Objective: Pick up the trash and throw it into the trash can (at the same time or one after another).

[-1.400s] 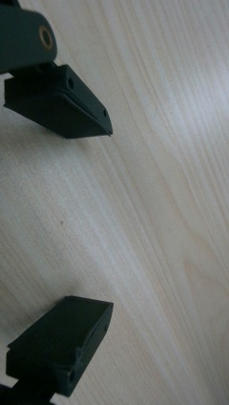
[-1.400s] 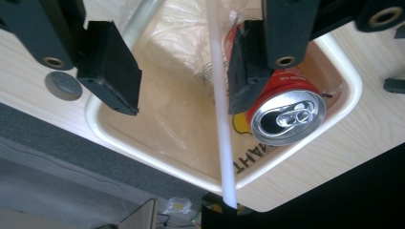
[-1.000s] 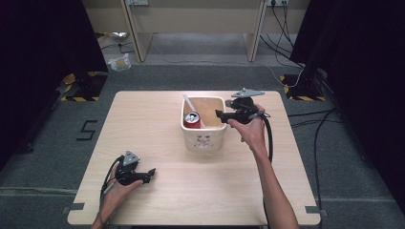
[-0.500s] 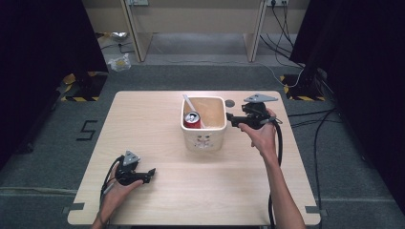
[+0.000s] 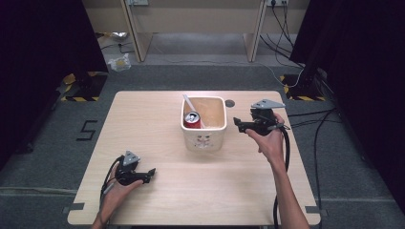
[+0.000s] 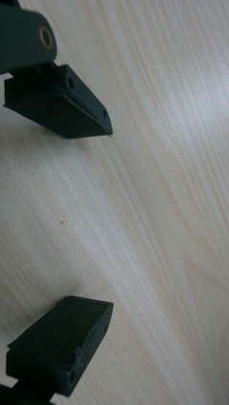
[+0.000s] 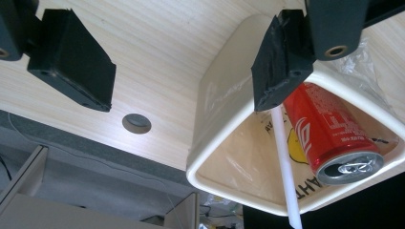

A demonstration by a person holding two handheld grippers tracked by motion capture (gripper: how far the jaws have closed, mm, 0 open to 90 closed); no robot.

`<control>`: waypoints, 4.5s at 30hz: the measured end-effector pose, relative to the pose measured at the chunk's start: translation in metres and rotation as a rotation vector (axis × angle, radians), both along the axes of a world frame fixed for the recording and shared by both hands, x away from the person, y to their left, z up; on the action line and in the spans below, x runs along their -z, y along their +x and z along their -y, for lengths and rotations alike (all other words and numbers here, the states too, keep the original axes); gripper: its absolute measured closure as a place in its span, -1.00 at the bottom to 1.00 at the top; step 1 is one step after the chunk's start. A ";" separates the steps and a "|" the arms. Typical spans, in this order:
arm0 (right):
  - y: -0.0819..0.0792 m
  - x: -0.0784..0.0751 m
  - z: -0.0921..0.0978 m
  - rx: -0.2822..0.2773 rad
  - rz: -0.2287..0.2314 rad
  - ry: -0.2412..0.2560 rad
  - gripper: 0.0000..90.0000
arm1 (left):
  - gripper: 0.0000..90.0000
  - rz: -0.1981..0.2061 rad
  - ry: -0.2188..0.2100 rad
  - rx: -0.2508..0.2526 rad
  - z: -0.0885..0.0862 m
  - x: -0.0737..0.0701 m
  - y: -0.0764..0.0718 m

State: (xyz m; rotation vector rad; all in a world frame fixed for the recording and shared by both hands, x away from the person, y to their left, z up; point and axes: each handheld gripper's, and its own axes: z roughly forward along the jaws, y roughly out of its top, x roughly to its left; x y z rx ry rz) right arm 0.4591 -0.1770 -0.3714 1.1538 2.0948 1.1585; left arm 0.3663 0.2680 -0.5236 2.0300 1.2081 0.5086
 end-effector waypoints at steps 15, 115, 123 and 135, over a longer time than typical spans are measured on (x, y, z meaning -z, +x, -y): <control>-0.012 0.008 0.014 0.017 0.000 0.010 -0.51 | -0.70 0.000 0.001 0.001 0.000 0.000 0.000; -0.071 0.090 0.026 -0.028 -0.090 -0.078 -0.56 | -0.70 0.000 0.000 0.000 0.000 0.000 0.000; -0.077 0.096 0.024 -0.043 -0.098 -0.083 -0.57 | -0.70 0.000 0.001 0.001 0.000 0.000 0.000; -0.087 0.112 0.027 -0.047 -0.135 -0.105 -0.58 | -0.70 0.000 0.000 0.000 0.000 0.000 0.000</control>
